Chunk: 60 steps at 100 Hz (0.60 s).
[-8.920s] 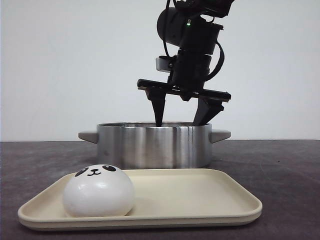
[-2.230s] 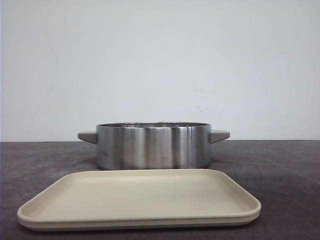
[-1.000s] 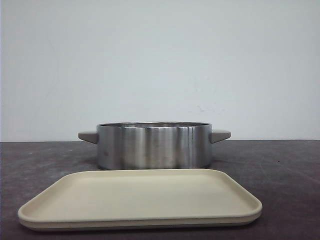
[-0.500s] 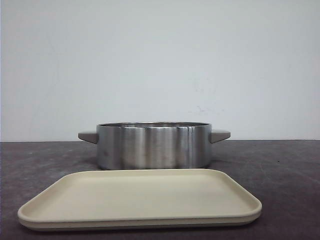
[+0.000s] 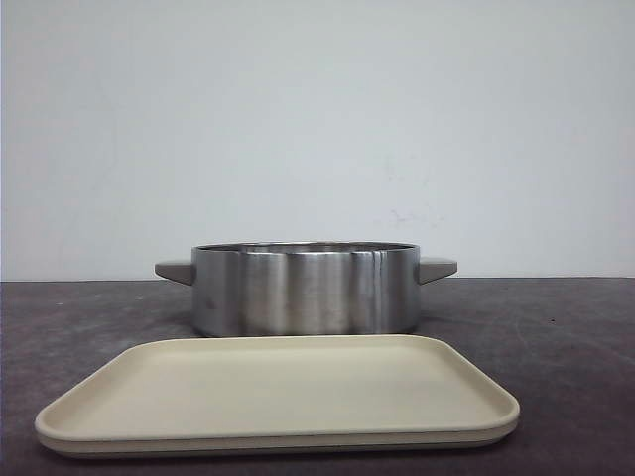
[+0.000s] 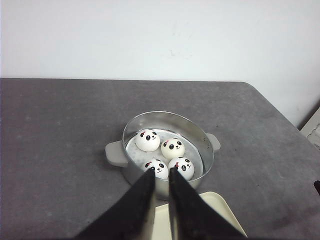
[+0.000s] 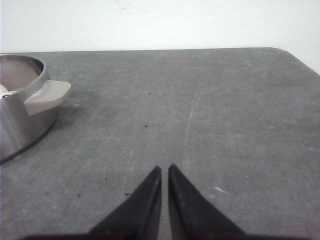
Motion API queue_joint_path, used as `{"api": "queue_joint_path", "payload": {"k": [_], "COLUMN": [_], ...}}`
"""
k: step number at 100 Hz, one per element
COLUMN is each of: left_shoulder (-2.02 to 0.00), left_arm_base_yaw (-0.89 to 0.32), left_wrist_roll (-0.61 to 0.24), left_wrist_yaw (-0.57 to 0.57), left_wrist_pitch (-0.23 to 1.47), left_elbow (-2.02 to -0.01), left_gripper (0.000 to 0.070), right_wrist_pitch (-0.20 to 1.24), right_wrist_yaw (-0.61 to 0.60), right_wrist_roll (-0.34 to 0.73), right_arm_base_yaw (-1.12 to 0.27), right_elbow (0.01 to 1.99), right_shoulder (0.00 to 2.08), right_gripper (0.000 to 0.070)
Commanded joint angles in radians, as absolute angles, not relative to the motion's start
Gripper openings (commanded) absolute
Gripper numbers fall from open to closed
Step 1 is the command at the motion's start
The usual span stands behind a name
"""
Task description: Steam buns
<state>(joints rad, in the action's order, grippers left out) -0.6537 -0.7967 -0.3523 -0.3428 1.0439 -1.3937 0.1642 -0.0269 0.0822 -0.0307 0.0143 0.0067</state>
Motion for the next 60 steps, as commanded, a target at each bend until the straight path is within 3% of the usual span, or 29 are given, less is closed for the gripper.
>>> {"api": "queue_joint_path", "payload": {"k": [1,29,40,60], "left_shoulder": [-0.659,-0.649,-0.595,-0.43], "left_arm_base_yaw": [-0.805,-0.736,-0.634,-0.453], "left_wrist_roll": [-0.352,-0.311,-0.311,-0.296], "left_wrist_yaw": [-0.347,-0.351,-0.307,-0.089], "left_wrist_pitch": [1.033,0.96,0.747,0.263], "left_elbow": [-1.407,-1.306,-1.108,-0.671], "left_gripper": [0.0001,0.0,0.0,0.0], "right_wrist_pitch": [0.15,0.15,0.15,0.15], "right_wrist_yaw": [-0.026,-0.026,-0.026,-0.026], "right_wrist_roll": [0.081,0.081,0.081,0.081], "right_arm_base_yaw": [-0.03,-0.03,-0.03,-0.03], "right_elbow": [0.012,0.012,0.012,0.012], "right_shoulder": [0.004,0.004,0.004,0.004], "right_gripper": [0.0017,0.0016,0.0016,0.0017]}}
